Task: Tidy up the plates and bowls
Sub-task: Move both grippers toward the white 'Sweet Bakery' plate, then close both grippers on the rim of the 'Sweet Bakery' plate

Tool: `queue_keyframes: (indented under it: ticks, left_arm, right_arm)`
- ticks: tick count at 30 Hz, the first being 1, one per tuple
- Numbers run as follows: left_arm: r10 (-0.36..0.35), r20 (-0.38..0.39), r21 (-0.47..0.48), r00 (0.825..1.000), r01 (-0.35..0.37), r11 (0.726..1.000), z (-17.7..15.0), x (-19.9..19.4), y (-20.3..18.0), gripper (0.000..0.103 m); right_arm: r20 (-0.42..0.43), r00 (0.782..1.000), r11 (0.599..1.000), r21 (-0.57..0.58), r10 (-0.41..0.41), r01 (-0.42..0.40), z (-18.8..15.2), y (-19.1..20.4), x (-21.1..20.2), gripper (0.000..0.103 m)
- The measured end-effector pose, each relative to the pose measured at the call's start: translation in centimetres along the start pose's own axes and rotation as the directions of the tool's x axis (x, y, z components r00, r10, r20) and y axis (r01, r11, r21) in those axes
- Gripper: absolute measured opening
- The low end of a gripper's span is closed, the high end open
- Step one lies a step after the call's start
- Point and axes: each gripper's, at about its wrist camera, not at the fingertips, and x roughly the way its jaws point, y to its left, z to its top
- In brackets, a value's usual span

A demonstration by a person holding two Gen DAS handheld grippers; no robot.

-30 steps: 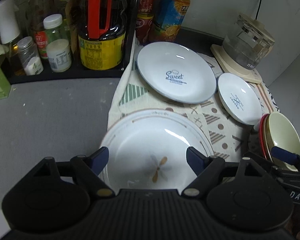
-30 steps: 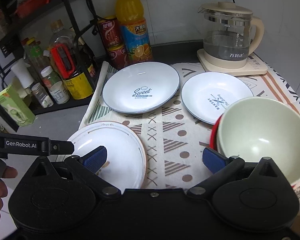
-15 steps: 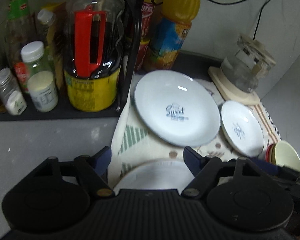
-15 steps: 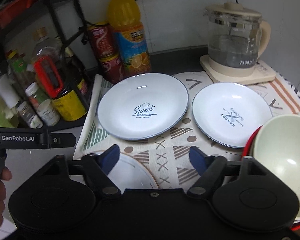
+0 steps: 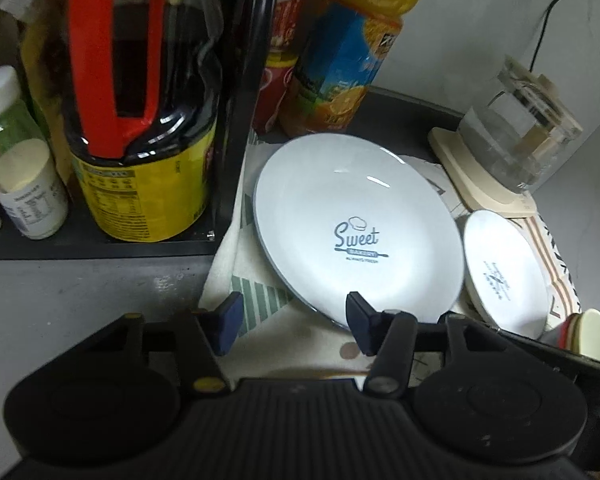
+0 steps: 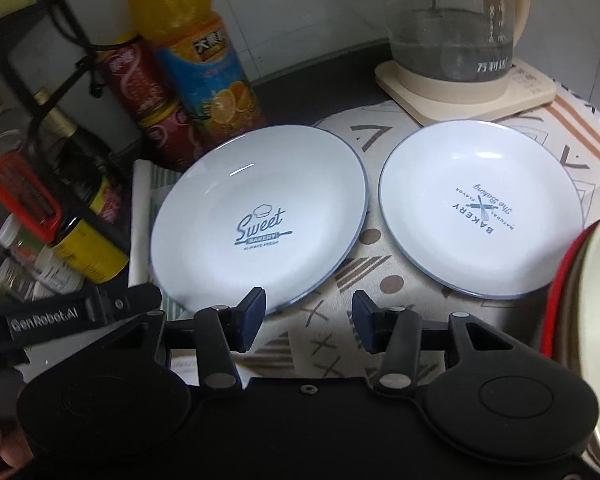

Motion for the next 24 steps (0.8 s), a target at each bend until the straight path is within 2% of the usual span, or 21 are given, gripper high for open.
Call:
queue_keyframes:
  ticks: [8, 13, 24]
  left_arm:
    - [-0.007, -0.039, -0.023, 0.999, 0.006, 1.0, 0.5, 2.8, 0.7, 0.041]
    - [-0.029, -0.058, -0.065, 0.998, 0.026, 0.998, 0.7, 3.9, 0.8, 0.035]
    - [-0.042, -0.052, -0.082, 0.998, 0.038, 0.996, 0.6, 5.1, 0.4, 0.028]
  right_arm:
    - [-0.039, 0.999, 0.998, 0.064, -0.007, 0.01, 0.5, -0.3, 3.2, 0.047]
    - [-0.063, 0.998, 0.998, 0.06, -0.001, 0.005, 0.3, 0.2, 4.7, 0.038]
    - [-0.073, 0.997, 0.997, 0.077, -0.001, 0.006, 0.6, 0.3, 6.1, 0.032]
